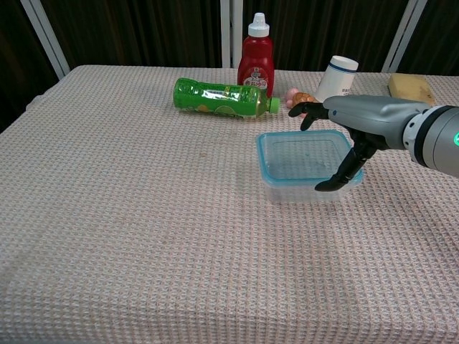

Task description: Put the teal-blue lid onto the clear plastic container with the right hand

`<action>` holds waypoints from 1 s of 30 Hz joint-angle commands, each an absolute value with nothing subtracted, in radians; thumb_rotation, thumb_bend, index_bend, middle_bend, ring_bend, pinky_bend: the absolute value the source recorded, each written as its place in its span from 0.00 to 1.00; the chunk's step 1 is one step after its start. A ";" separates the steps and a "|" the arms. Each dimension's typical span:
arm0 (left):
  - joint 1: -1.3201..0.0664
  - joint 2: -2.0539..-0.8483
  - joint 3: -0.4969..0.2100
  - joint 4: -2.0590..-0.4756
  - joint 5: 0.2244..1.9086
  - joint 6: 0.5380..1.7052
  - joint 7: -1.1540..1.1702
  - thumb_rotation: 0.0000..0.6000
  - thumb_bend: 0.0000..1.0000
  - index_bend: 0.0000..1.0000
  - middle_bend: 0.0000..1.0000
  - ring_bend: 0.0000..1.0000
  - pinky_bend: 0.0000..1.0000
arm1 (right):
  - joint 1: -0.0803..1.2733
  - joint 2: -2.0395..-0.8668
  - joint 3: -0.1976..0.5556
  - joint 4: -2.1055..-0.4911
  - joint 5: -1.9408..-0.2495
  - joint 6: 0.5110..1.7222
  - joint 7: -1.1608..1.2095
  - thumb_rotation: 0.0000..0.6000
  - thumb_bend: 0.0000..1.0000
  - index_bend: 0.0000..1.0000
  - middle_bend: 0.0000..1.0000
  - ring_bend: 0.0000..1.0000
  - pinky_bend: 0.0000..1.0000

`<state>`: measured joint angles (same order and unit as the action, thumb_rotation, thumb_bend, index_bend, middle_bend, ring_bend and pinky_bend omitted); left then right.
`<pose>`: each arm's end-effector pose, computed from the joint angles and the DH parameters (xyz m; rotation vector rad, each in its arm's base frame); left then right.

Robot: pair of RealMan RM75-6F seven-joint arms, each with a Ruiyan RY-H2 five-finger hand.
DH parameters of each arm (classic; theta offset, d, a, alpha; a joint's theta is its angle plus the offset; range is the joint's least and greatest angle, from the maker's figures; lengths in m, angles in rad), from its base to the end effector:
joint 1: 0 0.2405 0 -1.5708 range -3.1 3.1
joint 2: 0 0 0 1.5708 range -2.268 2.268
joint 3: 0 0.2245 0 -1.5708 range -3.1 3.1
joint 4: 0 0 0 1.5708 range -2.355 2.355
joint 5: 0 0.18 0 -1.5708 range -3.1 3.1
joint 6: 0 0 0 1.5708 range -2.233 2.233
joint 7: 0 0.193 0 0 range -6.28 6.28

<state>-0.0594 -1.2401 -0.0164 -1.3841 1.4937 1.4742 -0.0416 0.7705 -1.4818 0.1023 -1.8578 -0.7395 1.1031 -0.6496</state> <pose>-0.3103 0.2135 0.1511 -1.3959 -0.9024 -0.8066 -0.1102 -0.3095 -0.0130 1.8753 -1.1348 0.7274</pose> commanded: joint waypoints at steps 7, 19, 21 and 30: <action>-0.058 -1.241 -0.016 -1.381 1.492 1.473 -0.043 1.00 0.00 0.14 0.12 0.00 0.00 | 0.771 -1.476 0.099 -1.854 -0.735 1.098 -0.640 1.00 0.12 0.00 0.34 0.04 0.00; -0.058 -1.241 -0.018 -1.385 1.491 1.475 -0.038 1.00 0.00 0.14 0.12 0.00 0.00 | 0.768 -1.469 0.086 -1.856 -0.772 1.085 -0.615 1.00 0.00 0.00 0.10 0.00 0.00; -0.060 -1.241 -0.018 -1.386 1.491 1.474 -0.036 1.00 0.00 0.14 0.12 0.00 0.00 | 0.767 -1.469 0.083 -1.857 -0.777 1.083 -0.611 1.00 0.00 0.00 0.10 0.00 0.00; -0.063 -1.239 -0.020 -1.392 1.491 1.471 -0.031 1.00 0.00 0.14 0.12 0.00 0.00 | 0.745 -1.447 0.061 -1.885 -0.820 1.095 -0.591 1.00 0.00 0.00 0.04 0.00 0.00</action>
<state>-0.0631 -1.2392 -0.0201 -1.3917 1.4912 1.4710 -0.0309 0.7511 -1.4542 0.0653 -1.8772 -0.8103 1.0911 -0.5982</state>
